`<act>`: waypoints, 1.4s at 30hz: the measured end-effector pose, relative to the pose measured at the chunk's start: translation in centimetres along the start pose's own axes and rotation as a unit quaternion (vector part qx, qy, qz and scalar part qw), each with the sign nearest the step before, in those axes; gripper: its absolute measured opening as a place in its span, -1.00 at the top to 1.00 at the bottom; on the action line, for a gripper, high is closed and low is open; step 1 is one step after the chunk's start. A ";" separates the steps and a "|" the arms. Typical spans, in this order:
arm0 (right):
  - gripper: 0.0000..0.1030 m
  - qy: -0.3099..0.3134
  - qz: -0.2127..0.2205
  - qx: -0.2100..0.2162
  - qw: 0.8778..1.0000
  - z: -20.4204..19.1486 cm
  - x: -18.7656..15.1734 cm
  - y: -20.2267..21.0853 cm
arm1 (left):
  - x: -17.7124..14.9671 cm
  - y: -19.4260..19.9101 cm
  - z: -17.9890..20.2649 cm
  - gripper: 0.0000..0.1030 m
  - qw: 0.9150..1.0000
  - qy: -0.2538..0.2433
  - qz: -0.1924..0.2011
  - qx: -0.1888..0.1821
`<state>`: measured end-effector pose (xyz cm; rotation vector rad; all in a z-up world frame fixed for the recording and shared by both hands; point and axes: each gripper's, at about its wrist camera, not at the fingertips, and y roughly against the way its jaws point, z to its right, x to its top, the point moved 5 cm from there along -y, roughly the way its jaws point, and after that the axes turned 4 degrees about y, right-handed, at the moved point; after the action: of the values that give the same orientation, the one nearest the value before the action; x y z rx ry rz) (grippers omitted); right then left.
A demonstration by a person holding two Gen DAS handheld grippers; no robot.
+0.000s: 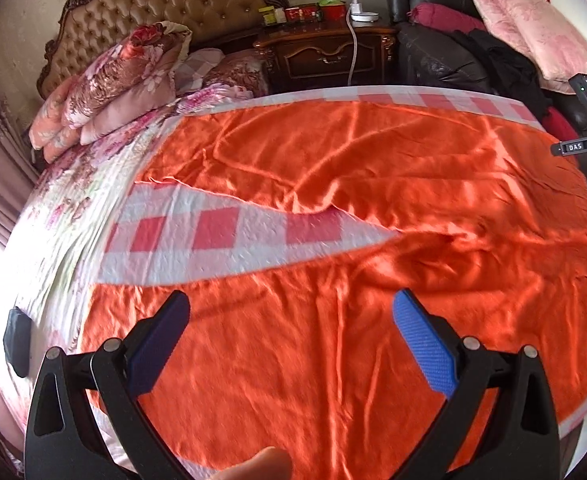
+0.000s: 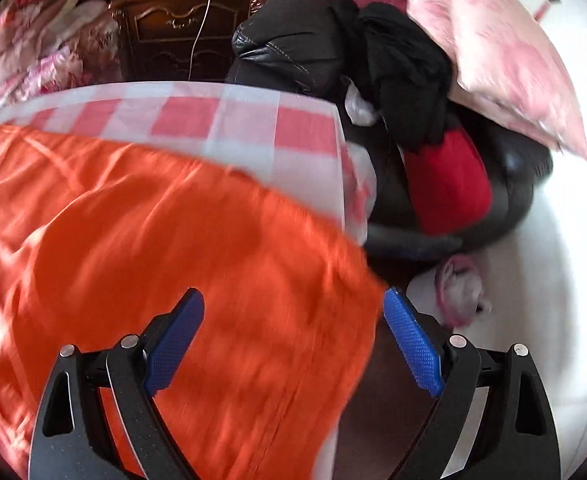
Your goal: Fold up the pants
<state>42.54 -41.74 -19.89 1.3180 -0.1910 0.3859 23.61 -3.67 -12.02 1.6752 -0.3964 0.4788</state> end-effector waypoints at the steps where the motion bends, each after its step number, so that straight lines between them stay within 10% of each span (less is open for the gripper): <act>1: -0.71 0.006 -0.005 0.006 1.000 0.3 0.7 -1.1 | 0.5 -0.6 -0.2 -0.97 1.000 0.004 -0.002 0.004; 7: -0.55 0.035 -0.016 0.064 0.997 0.1 3.0 -3.6 | 2.7 -3.6 -1.9 -0.97 1.000 0.019 -0.005 0.021; 11: 0.67 0.048 -0.006 0.089 0.995 -1.0 2.8 -2.2 | 4.0 -4.6 -2.7 -0.97 0.999 0.025 0.003 0.035; 25: 0.74 0.086 0.169 0.151 0.970 -8.7 -3.4 16.1 | 6.3 -7.6 -3.3 -0.97 0.999 0.021 0.011 0.042; 28: 0.75 0.082 0.169 0.191 0.963 -11.0 -7.6 17.7 | 7.7 -9.4 -4.4 -0.97 0.998 0.057 0.004 -0.029; 37: 0.77 0.031 0.164 0.226 0.960 -11.5 -13.9 19.5 | 20.0 -20.5 -15.8 -0.71 0.951 0.244 -0.080 -0.172; 40: 0.77 0.023 0.174 0.227 0.958 -10.4 -14.0 19.9 | 23.1 -24.0 -17.0 0.02 0.940 0.264 -0.147 -0.162; 42: 0.78 0.017 0.181 0.226 0.957 -9.7 -13.8 20.2 | 23.8 -25.8 -18.3 0.13 0.921 0.303 -0.192 -0.154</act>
<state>21.36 -30.64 -8.88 1.7302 -0.3306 0.7975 55.53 18.59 -19.03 1.1798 0.2998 0.5763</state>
